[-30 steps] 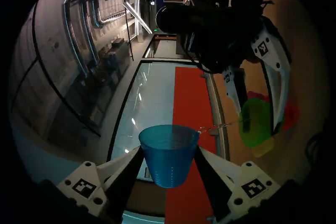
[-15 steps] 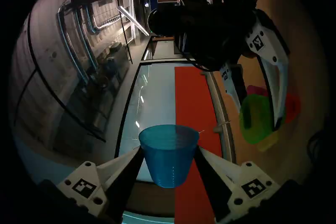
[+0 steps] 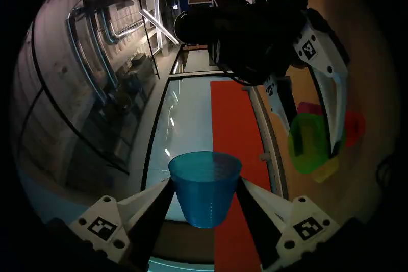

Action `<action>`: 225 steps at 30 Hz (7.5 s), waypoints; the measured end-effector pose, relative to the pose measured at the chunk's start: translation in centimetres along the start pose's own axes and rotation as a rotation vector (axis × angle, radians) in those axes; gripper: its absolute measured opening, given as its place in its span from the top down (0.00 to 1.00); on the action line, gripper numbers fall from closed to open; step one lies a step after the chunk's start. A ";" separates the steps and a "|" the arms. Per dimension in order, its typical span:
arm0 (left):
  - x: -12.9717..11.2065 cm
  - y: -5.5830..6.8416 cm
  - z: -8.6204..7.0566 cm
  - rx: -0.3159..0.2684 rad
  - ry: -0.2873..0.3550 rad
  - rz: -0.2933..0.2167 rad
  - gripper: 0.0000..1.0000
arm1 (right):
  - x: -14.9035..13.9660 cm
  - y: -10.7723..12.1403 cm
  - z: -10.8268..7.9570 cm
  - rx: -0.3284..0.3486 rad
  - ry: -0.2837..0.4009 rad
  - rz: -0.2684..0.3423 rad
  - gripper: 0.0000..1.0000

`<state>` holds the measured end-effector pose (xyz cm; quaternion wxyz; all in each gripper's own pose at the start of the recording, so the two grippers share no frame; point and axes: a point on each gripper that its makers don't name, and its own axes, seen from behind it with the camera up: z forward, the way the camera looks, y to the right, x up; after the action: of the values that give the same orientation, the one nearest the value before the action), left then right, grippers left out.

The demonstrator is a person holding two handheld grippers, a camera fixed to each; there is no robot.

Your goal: Pour water

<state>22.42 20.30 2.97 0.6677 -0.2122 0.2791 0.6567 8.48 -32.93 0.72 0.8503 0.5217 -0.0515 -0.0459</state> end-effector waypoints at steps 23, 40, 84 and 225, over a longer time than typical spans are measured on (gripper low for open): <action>-2.8 1.0 0.4 -0.002 -0.039 -0.458 0.17 | 0.6 0.0 -0.5 -0.011 0.009 -0.010 0.10; -4.1 0.7 0.5 0.014 -0.047 -0.904 0.17 | 1.2 0.5 -1.5 -0.034 0.021 -0.017 0.10; -8.8 7.3 -2.1 -0.036 -0.163 -1.511 0.17 | 2.0 1.7 -5.6 -0.100 -0.027 -0.028 0.09; -5.5 36.9 -8.9 -0.854 -0.642 -1.396 0.16 | -13.5 7.0 -11.6 -0.209 -0.368 0.103 0.09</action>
<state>-15.08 12.04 2.90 0.8266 -0.3711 -0.3854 0.1745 -3.15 -17.74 1.24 0.8773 0.4102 -0.2273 -0.1021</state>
